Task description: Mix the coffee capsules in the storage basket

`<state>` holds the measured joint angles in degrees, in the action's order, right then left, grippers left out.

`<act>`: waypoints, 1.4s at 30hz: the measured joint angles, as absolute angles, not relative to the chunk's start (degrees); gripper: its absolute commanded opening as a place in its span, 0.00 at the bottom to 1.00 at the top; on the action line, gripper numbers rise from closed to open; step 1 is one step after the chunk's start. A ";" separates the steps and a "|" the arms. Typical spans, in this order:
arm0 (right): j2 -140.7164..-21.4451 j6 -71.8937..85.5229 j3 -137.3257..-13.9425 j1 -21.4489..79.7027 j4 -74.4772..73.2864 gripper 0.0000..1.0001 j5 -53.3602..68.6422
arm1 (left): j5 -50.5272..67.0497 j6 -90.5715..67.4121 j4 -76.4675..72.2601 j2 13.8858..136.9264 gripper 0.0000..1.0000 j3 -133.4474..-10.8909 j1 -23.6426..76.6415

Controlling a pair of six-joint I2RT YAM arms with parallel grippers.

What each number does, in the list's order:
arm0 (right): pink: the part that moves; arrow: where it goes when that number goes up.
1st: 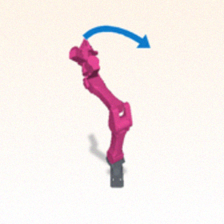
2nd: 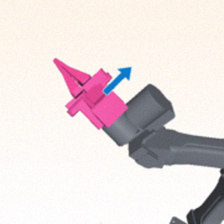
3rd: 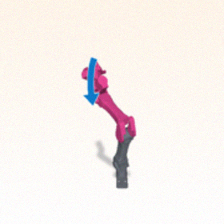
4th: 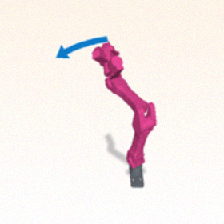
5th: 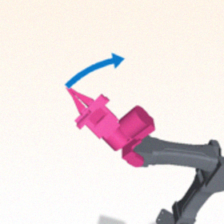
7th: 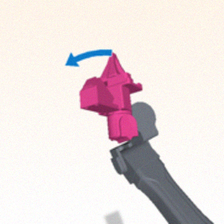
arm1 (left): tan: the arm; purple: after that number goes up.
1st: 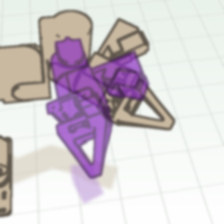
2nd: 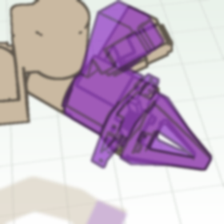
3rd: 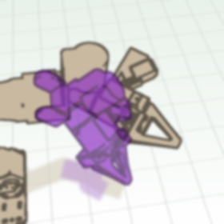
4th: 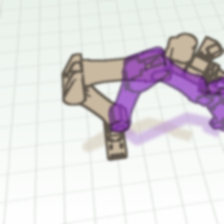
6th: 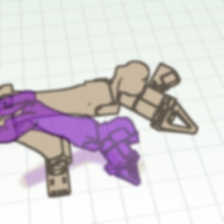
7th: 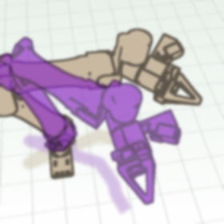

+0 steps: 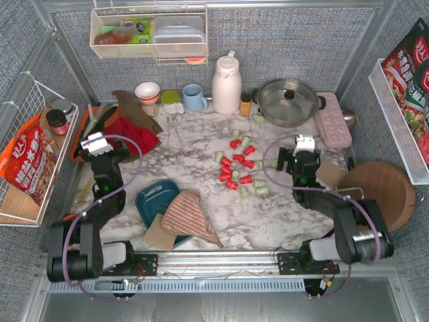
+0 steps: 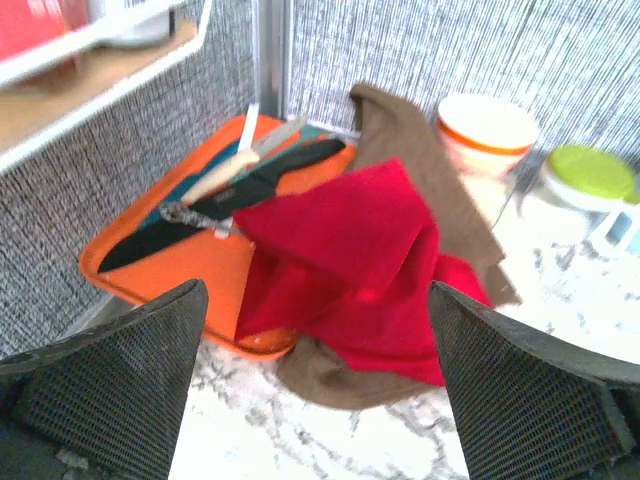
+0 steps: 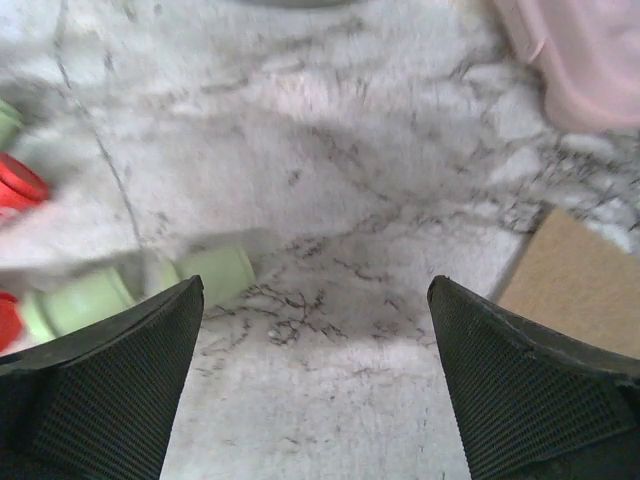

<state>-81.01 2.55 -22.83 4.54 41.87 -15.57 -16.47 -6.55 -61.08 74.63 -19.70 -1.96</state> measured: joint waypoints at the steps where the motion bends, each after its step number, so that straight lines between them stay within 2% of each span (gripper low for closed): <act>1: -78.59 2.66 -24.12 5.02 38.87 0.99 -16.58 | -16.51 -7.35 -57.12 72.01 0.99 -21.74 -1.91; 5: -71.55 5.67 -32.45 6.04 24.99 0.99 -19.38 | -15.75 -10.22 -41.95 64.03 0.99 -29.19 -1.91; 11: -66.43 7.66 -37.89 11.31 6.98 0.98 -20.84 | -15.49 -14.20 -15.77 57.47 0.99 -43.09 -1.91; 14: -62.85 7.64 -39.13 16.14 1.32 0.92 -20.84 | -14.81 -15.05 -4.86 53.56 0.99 -47.27 -1.91; 17: -59.31 7.70 -40.34 21.61 -3.07 0.87 -20.05 | -10.66 -14.37 0.62 45.67 0.99 -45.78 -1.91; 21: -56.60 9.21 -42.15 29.54 -7.01 0.83 -19.00 | -6.37 -13.47 0.91 35.18 0.99 -39.81 -1.91; 25: -56.75 10.59 -43.88 40.21 -9.39 0.81 -19.46 | -6.31 -14.52 0.82 29.91 0.99 -34.94 -0.73; 32: -65.87 13.10 -49.28 55.00 -9.56 0.77 -21.74 | -7.35 -17.19 -0.12 26.24 0.99 -29.69 2.28; 42: -79.94 14.72 -54.57 63.88 -4.19 0.66 -21.87 | -11.35 -16.58 -0.80 22.79 0.99 -26.63 7.51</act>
<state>-79.94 14.72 -54.57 63.88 -4.19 -21.87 -11.35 -16.58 -0.80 22.79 -26.63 7.51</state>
